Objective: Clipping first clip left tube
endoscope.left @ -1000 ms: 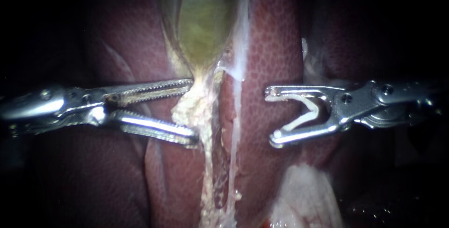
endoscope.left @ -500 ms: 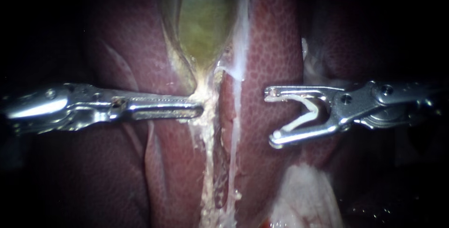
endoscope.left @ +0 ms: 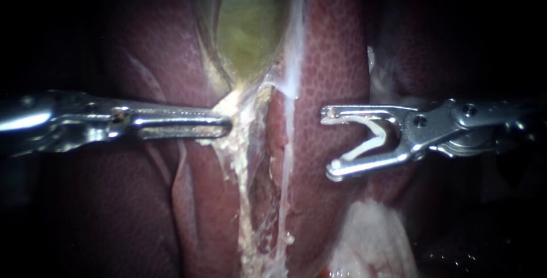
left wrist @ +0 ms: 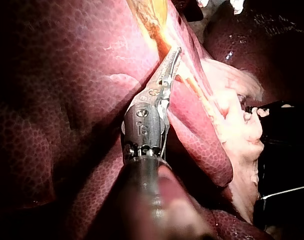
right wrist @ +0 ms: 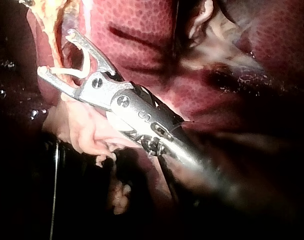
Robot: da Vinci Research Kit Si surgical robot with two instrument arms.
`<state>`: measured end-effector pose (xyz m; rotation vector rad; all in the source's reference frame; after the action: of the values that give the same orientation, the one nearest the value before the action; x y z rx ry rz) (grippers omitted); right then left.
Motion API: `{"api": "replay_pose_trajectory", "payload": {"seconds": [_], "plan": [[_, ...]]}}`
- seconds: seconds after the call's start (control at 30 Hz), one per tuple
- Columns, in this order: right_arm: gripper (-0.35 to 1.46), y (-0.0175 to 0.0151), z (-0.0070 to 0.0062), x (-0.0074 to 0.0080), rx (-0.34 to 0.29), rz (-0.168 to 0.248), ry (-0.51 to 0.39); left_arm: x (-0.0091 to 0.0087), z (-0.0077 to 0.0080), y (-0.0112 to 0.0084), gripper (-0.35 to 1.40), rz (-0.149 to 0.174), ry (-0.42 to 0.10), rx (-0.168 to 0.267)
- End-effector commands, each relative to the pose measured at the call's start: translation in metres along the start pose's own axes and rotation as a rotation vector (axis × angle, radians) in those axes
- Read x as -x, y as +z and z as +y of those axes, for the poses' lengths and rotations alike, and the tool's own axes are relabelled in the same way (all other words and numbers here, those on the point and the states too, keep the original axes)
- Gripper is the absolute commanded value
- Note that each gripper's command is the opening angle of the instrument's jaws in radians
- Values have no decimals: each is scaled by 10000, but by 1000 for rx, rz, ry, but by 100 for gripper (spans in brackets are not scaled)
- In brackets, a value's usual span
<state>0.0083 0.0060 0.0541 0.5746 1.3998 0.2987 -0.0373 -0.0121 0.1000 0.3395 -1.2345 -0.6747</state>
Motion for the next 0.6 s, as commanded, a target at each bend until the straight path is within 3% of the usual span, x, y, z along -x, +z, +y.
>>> {"api": "replay_pose_trajectory", "payload": {"seconds": [0.03, 0.17, 0.37, 0.6], "plan": [[60, 1, 0, 1, 0, -1, -1, 6, -2, -4, -35, -8, 9, 2], [60, 5, -1, 5, 2, -1, -4, 19, -8, -12, -35, -23, 19, 5], [60, 21, -2, 20, 0, -3, -19, 15, -5, -11, -35, -23, 26, 6], [60, 65, -4, 60, -30, -6, 7, 11, -1, -10, -35, -23, 27, 6]]}}
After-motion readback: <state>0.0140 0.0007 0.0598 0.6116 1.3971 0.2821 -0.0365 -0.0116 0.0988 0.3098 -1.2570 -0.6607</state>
